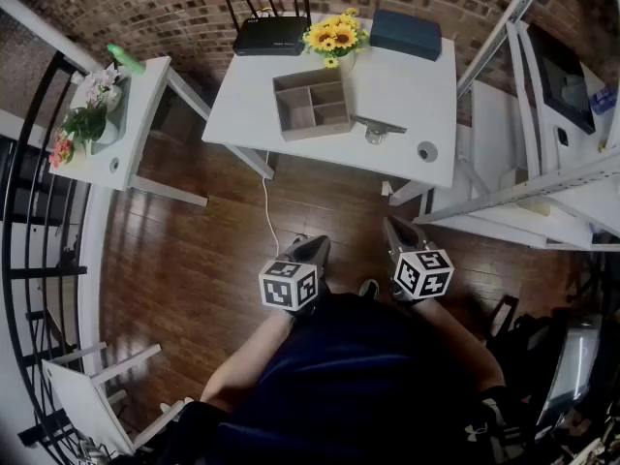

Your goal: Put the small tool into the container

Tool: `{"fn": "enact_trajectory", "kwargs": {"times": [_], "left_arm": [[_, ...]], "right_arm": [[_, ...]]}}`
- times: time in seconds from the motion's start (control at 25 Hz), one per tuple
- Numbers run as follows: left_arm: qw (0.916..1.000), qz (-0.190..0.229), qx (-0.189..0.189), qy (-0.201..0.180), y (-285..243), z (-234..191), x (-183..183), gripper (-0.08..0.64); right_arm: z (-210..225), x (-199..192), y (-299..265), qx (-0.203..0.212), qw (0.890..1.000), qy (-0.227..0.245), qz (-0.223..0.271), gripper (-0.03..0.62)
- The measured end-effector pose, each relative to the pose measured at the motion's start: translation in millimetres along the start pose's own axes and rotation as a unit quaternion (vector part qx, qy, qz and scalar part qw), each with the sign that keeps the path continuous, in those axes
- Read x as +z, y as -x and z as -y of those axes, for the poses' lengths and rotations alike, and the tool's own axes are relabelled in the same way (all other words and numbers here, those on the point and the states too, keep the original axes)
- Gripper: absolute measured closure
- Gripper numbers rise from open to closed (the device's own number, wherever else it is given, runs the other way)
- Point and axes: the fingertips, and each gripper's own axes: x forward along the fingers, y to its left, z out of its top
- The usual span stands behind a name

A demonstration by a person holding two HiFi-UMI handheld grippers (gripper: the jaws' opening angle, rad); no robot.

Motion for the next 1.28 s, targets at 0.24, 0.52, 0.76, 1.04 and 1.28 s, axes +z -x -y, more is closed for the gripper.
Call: {"fn": "enact_trajectory", "kwargs": {"times": [0.24, 0.52, 0.76, 1.04, 1.28], "left_arm": [[0.9942, -0.003, -0.038, -0.101, 1, -55, 75, 0.557], [0.9847, 0.0, -0.033, -0.171, -6, -97, 118, 0.553], [0.9851, -0.012, 0.012, -0.171, -22, -127, 134, 0.495], [0.9881, -0.011, 0.056, -0.142, -27, -128, 146, 0.515], [0.9881, -0.002, 0.081, -0.131, -36, -137, 142, 0.523]], "right_arm": [[-2, 45, -90, -0.084, 0.972, 0.214, -0.051, 0.561], [31, 65, -155, -0.167, 0.849, 0.479, -0.148, 0.522], [67, 68, -200, -0.151, 0.803, 0.546, -0.185, 0.491], [87, 54, -238, -0.12, 0.737, 0.637, -0.193, 0.494], [91, 49, -246, -0.097, 0.715, 0.665, -0.193, 0.552]]}}
